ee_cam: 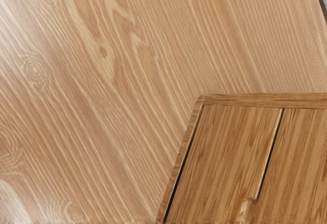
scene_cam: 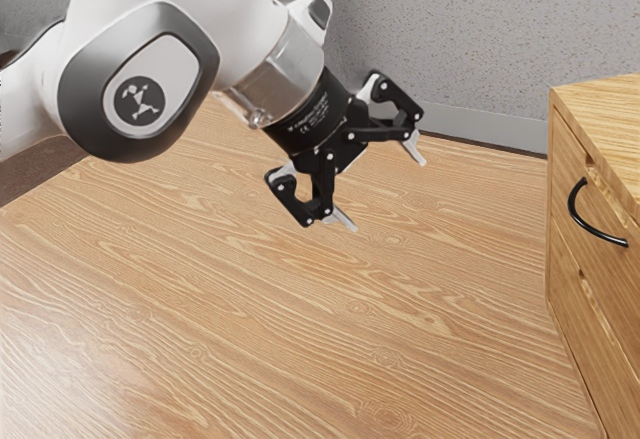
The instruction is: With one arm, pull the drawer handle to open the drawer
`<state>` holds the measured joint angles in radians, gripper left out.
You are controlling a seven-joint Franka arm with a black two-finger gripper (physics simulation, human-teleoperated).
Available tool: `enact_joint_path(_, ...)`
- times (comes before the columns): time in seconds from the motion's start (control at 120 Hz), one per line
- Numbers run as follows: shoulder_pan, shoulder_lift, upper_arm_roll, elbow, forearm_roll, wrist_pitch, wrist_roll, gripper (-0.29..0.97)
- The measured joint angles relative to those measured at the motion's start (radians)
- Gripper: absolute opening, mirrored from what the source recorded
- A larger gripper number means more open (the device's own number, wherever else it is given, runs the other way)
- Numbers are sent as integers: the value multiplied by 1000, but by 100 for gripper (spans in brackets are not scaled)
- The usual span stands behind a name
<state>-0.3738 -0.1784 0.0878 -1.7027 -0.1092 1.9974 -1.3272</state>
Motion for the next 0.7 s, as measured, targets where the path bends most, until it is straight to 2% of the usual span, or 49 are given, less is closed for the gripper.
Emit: enact_joint_path(0.7, -110, 6, -5, 2, 7, 12, -40, 68)
